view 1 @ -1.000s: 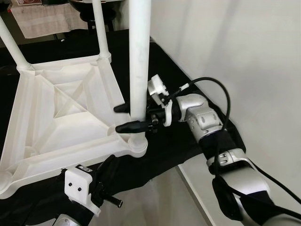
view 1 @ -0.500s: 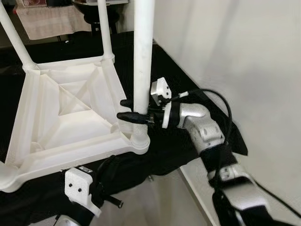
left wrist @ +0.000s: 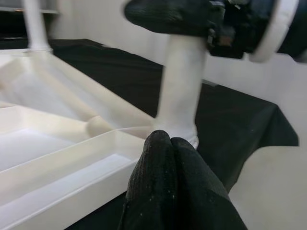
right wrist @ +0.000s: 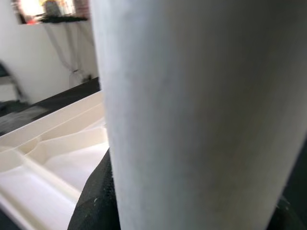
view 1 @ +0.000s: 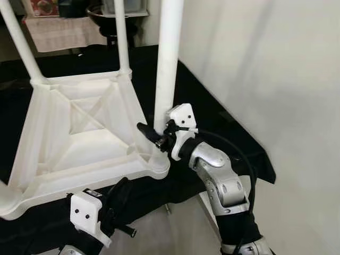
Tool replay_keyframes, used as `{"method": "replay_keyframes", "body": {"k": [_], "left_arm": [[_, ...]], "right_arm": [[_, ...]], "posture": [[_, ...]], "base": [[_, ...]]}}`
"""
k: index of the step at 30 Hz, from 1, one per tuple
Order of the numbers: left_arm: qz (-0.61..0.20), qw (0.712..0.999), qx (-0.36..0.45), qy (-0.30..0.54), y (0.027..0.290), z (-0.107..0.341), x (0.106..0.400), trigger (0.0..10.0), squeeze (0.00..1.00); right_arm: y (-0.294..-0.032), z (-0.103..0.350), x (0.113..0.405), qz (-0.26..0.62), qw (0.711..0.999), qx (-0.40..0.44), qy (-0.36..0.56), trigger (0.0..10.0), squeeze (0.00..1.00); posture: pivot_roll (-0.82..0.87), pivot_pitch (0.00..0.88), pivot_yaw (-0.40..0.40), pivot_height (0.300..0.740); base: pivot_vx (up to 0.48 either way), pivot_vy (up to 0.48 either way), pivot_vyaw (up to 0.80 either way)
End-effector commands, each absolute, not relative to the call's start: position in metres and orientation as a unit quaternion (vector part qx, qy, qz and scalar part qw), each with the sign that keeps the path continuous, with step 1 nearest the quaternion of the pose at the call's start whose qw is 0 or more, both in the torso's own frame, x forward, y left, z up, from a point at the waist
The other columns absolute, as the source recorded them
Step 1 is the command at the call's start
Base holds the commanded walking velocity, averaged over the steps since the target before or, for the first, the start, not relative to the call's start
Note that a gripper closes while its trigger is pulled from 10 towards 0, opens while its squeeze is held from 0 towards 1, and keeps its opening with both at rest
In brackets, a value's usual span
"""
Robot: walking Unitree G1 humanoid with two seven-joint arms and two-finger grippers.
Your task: Building children table
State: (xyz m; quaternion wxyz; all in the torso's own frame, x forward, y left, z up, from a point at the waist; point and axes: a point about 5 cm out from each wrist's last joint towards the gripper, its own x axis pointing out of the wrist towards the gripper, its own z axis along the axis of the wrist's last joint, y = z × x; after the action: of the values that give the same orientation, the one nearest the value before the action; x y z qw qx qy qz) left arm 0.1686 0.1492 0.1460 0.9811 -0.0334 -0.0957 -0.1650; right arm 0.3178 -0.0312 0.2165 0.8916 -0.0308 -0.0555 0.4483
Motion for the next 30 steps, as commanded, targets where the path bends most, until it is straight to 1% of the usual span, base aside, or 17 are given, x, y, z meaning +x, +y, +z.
{"method": "replay_keyframes", "body": {"k": [1,2,3,5,6,7,8,9,14,18,19,20,26,27,28,29,30], "left_arm": [[-0.163,0.982,-0.032,-0.089,0.148,0.143,0.167,10.0,0.00],[-0.163,0.982,-0.033,-0.089,0.148,0.143,0.167,10.0,0.00],[-0.164,0.982,-0.033,-0.089,0.147,0.143,0.167,10.0,0.00],[-0.165,0.982,-0.034,-0.089,0.147,0.143,0.167,10.0,0.00],[-0.165,0.982,-0.034,-0.089,0.147,0.143,0.167,10.0,0.00],[-0.165,0.982,-0.034,-0.089,0.146,0.143,0.166,10.0,0.00],[-0.166,0.982,-0.034,-0.089,0.146,0.143,0.165,10.0,0.00],[-0.166,0.982,-0.034,-0.089,0.146,0.143,0.165,10.0,0.00],[-0.164,0.982,-0.034,-0.088,0.146,0.144,0.163,10.0,0.00],[-0.164,0.982,-0.033,-0.088,0.146,0.144,0.163,10.0,0.00],[-0.165,0.982,-0.033,-0.087,0.146,0.144,0.163,10.0,0.00],[-0.165,0.982,-0.033,-0.086,0.146,0.144,0.162,10.0,0.00],[-0.166,0.982,-0.033,-0.084,0.145,0.144,0.161,10.0,0.00],[-0.166,0.982,-0.033,-0.084,0.145,0.144,0.160,10.0,0.00],[-0.166,0.982,-0.033,-0.084,0.145,0.144,0.160,10.0,0.00],[-0.167,0.982,-0.033,-0.083,0.144,0.143,0.160,10.0,0.00],[-0.167,0.982,-0.033,-0.083,0.144,0.143,0.160,10.0,0.00]], "right_arm": [[-0.027,0.212,0.323,0.511,0.859,-0.026,-0.032,10.0,0.00],[-0.027,0.220,0.326,0.548,0.834,-0.024,-0.049,10.0,0.82],[-0.028,0.225,0.327,0.575,0.816,-0.020,-0.059,10.0,1.00],[-0.031,0.232,0.327,0.616,0.784,-0.028,-0.073,10.0,1.00],[-0.031,0.232,0.327,0.616,0.784,-0.028,-0.073,10.0,1.00],[-0.032,0.235,0.326,0.641,0.763,-0.034,-0.071,10.0,1.00],[-0.035,0.241,0.322,0.693,0.716,-0.057,-0.069,10.0,1.00],[-0.035,0.241,0.322,0.693,0.716,-0.057,-0.069,10.0,1.00],[-0.037,0.247,0.327,0.752,0.651,-0.083,-0.062,10.0,1.00],[-0.036,0.248,0.330,0.761,0.640,-0.087,-0.061,10.0,1.00],[-0.036,0.246,0.333,0.772,0.626,-0.096,-0.046,10.0,0.46],[-0.037,0.244,0.336,0.781,0.614,-0.108,-0.031,10.0,0.00],[-0.039,0.241,0.342,0.783,0.611,-0.114,-0.016,10.0,0.00],[-0.039,0.241,0.345,0.782,0.613,-0.112,-0.016,3.8,0.00],[-0.039,0.241,0.345,0.782,0.613,-0.112,-0.016,3.8,0.00],[-0.040,0.240,0.347,0.780,0.617,-0.107,-0.014,0.0,0.00],[-0.040,0.240,0.347,0.780,0.617,-0.107,-0.014,0.0,0.00]], "posture": [[-0.11,0.129,-0.084,0.740],[-0.10,0.129,-0.085,0.740],[-0.10,0.130,-0.086,0.740],[-0.10,0.130,-0.087,0.740],[-0.10,0.130,-0.087,0.740],[-0.09,0.132,-0.088,0.740],[-0.09,0.134,-0.088,0.740],[-0.09,0.134,-0.088,0.740],[-0.07,0.138,-0.085,0.740],[-0.06,0.141,-0.081,0.740],[-0.06,0.140,-0.081,0.740],[-0.05,0.141,-0.079,0.740],[-0.05,0.140,-0.079,0.740],[-0.05,0.140,-0.078,0.740],[-0.05,0.140,-0.078,0.740],[-0.05,0.140,-0.078,0.740],[-0.05,0.140,-0.078,0.740]], "base": [[0.000,0.000,0.00],[0.000,0.000,0.00],[0.000,0.000,0.00],[0.000,0.000,0.00],[0.000,0.000,0.00],[0.000,0.000,0.00],[0.000,0.000,0.00],[0.000,0.000,0.00],[0.000,0.000,0.00],[0.000,0.000,0.00],[0.000,0.000,0.00],[0.000,0.000,0.00],[0.000,0.000,0.00],[0.000,0.000,0.00],[0.000,0.000,0.00],[0.000,0.000,0.00],[0.000,0.000,0.00]]}}
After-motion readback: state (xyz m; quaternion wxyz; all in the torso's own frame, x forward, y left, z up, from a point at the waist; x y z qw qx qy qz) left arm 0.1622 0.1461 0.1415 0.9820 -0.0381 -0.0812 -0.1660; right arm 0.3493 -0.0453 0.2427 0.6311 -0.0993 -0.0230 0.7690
